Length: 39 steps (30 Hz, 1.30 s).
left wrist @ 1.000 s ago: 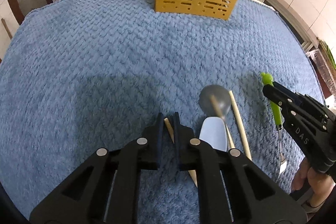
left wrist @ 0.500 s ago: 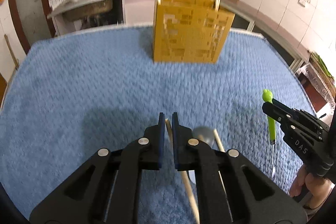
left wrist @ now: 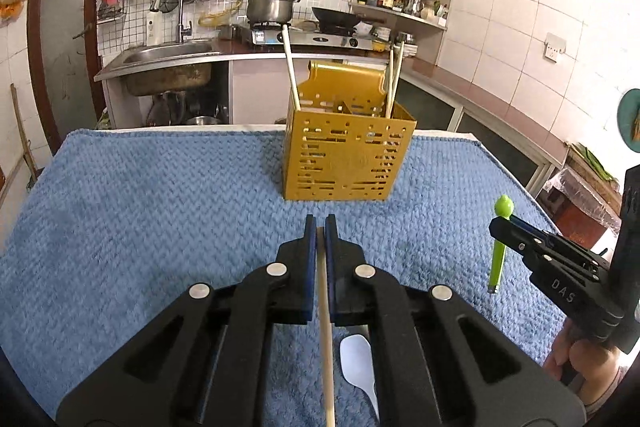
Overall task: Organize utensils
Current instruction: 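Carry both held utensils over the yellow holder and lower them inside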
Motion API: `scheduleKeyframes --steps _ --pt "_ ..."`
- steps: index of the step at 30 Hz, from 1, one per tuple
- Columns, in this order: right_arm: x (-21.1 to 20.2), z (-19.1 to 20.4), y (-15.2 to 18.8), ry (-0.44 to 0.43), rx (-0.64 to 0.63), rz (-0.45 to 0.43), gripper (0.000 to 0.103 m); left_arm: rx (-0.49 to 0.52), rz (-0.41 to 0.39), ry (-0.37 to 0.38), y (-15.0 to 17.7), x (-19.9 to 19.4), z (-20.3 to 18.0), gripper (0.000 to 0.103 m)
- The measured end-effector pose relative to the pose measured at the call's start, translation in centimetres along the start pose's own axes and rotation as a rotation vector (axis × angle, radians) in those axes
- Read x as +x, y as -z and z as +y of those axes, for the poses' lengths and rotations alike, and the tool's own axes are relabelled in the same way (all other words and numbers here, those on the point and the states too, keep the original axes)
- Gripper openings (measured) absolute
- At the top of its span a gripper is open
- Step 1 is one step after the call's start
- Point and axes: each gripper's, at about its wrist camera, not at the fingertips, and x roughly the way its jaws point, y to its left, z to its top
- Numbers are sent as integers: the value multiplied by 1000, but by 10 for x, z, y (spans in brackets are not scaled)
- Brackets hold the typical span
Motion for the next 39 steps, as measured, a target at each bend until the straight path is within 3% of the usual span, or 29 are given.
scheduleKeyframes --steps 10,39 --pt "-19 9 -12 -8 -18 -68 16 -8 -66 10 -10 -19 2 3" --pt "-10 7 -63 23 -28 -117 16 30 -179 42 -69 -30 4 3"
